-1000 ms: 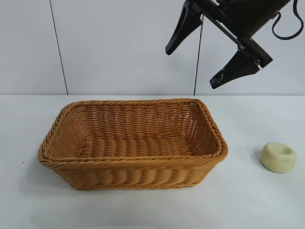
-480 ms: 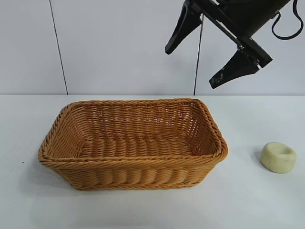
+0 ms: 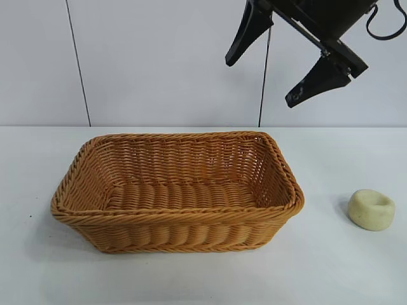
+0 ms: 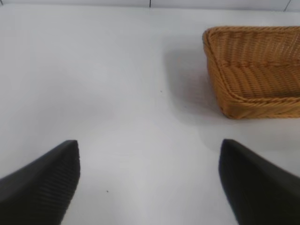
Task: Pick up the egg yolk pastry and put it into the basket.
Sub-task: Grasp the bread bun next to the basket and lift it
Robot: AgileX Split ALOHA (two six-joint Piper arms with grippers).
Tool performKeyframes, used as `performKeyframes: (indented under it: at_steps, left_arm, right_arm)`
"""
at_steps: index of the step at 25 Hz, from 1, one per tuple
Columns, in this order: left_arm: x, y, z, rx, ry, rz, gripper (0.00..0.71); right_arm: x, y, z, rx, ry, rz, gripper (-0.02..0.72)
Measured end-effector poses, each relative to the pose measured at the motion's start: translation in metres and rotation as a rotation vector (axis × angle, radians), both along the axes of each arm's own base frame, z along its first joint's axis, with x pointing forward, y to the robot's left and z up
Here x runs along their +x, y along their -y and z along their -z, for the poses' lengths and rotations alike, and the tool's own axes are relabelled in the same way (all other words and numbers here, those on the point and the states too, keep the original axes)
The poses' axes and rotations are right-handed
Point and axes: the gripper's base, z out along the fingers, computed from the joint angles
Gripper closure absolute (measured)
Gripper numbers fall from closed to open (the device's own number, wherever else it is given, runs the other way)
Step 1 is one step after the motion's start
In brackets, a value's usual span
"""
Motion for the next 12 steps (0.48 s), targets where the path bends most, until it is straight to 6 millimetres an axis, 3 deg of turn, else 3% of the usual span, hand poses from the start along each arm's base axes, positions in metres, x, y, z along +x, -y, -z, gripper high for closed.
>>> performKeyframes:
  at_steps: [7, 12]
  left_arm:
    - [-0.001, 0.0, 0.0, -0.001, 0.001, 0.001, 0.105]
    - [0.0, 0.0, 0.0, -0.001, 0.0, 0.001, 0.105]
  right_arm:
    - [0.003, 0.018, -0.01, -0.198, 0.0, 0.024, 0.01]
    - [0.004, 0.06, -0.005, -0.373, -0.053, 0.085, 0.01]
